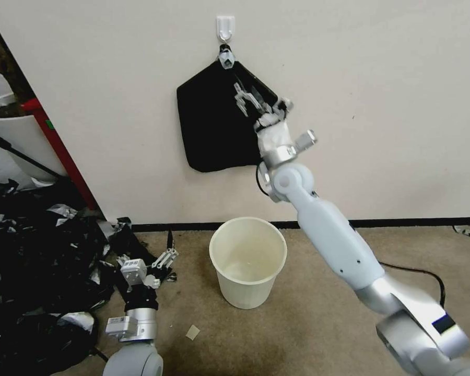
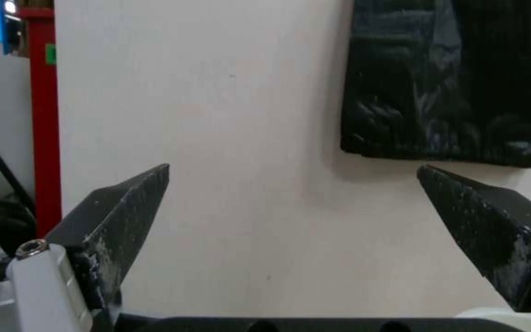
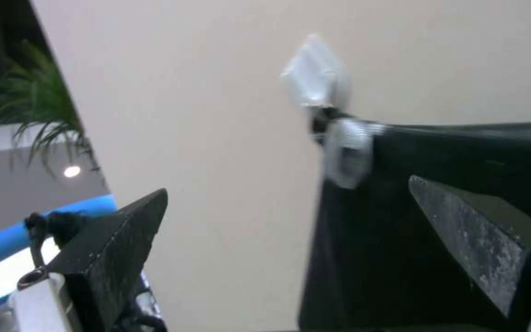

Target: Place a trash bag onto the trash bin.

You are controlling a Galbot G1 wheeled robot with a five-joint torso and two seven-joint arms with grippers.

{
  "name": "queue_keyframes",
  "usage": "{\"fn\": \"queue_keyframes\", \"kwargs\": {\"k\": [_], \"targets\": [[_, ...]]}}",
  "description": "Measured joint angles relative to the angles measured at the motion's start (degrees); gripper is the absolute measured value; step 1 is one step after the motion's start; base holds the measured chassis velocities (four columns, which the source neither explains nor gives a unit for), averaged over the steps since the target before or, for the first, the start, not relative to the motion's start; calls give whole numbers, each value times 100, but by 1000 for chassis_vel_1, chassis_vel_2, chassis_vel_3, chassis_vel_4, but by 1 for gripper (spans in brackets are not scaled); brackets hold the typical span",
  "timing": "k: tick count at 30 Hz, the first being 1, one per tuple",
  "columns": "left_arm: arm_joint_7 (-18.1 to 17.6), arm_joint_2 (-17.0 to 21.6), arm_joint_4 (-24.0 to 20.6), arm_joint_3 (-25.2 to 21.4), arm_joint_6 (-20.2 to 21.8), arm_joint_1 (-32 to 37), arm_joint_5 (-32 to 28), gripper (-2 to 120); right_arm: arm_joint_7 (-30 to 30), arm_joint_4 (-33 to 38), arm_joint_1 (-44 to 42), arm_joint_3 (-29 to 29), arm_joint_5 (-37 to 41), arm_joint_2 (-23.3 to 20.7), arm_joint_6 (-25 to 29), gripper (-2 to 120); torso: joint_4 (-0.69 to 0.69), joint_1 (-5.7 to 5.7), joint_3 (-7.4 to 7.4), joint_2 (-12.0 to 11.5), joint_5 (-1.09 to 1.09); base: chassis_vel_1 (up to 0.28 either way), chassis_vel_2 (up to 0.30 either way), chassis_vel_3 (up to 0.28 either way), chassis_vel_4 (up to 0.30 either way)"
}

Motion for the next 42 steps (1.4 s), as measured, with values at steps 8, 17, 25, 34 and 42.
{"fn": "queue_keyframes", "kwargs": {"k": [8, 17, 25, 34, 42], "targets": [[-13, -5, 58, -30, -45, -83, -30, 100, -9, -566, 488, -285, -21, 263, 68, 100, 1, 0, 0, 0, 0, 0, 0, 0, 0], [-81, 63, 179, -105, -131, -119, -53, 100, -2, -885, 626, -186, -58, 398, 94, 100, -1, 0, 0, 0, 1, 0, 0, 0, 0], [-96, 114, 210, -132, -143, -166, -54, 100, -33, -1020, 708, -162, -105, 577, 91, 100, 0, -1, 0, 0, 1, 0, 0, 0, 0], [-109, 136, 128, -217, -146, -136, -49, 100, -26, -1161, 934, -73, -56, 739, 95, 88, 0, 0, -1, 0, 0, 0, 0, 0, 0], [-113, 108, 85, -235, -145, -84, -22, 100, -51, -1389, 1051, -61, -62, 817, 95, 72, 1, 0, 0, 0, 1, 0, 0, 0, 0]]}}
